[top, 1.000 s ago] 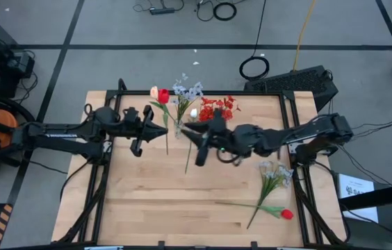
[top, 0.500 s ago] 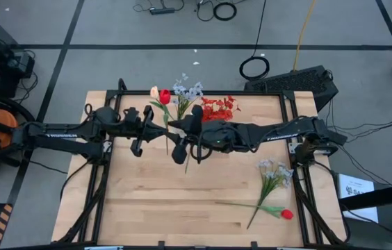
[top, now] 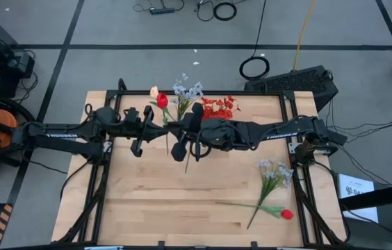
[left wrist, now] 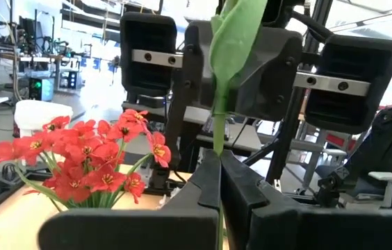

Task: Sort flowers into vase by color
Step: Put the top left red tulip into the blue vase

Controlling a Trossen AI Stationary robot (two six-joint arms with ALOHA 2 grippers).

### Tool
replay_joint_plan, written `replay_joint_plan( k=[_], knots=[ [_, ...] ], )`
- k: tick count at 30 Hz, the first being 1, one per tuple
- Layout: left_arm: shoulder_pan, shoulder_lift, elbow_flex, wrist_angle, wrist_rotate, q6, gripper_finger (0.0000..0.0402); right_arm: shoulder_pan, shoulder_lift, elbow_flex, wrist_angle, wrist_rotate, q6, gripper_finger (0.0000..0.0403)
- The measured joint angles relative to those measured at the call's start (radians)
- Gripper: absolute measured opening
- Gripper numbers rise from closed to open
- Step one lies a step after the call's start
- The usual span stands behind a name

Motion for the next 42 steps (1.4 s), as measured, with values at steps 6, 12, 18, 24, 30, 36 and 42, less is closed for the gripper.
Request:
replay_joint_plan(
  k=[6, 12, 18, 24, 30, 36, 42],
  knots=[
    [0.0, 0.0, 0.0, -0.013, -0.033, -0.001, 0.004, 0.0, 0.0, 0.0, -0.021, 0.007, 0.0, 0.0008],
    [0.0, 0.0, 0.0, -0.029, -0.048, -0.001, 0.0101, 0.001, -0.013, 0.0, -0.039, 0.025, 0.0, 0.0003],
    [0.001, -0.02, 0.0, -0.029, -0.049, 0.002, 0.0137, 0.043, -0.118, 0.0, -0.117, 0.167, -0.001, 0.0001],
    [0.002, -0.059, 0.0, -0.079, -0.059, 0.079, 0.0141, 0.149, -0.247, 0.0, -0.174, 0.302, 0.0, 0.0001],
    [0.016, -0.078, 0.0, -0.144, -0.085, 0.074, 0.0141, 0.302, -0.306, 0.0, -0.479, 0.631, 0.192, 0.0],
    [0.021, -0.077, 0.0, -0.153, -0.086, 0.074, 0.0141, 0.364, -0.294, 0.0, -0.931, 0.733, 0.682, 0.0],
    [0.021, -0.077, 0.0, -0.154, -0.086, 0.074, 0.0141, 0.341, -0.225, -0.002, -1.133, 0.785, 0.899, 0.0]
  ],
)
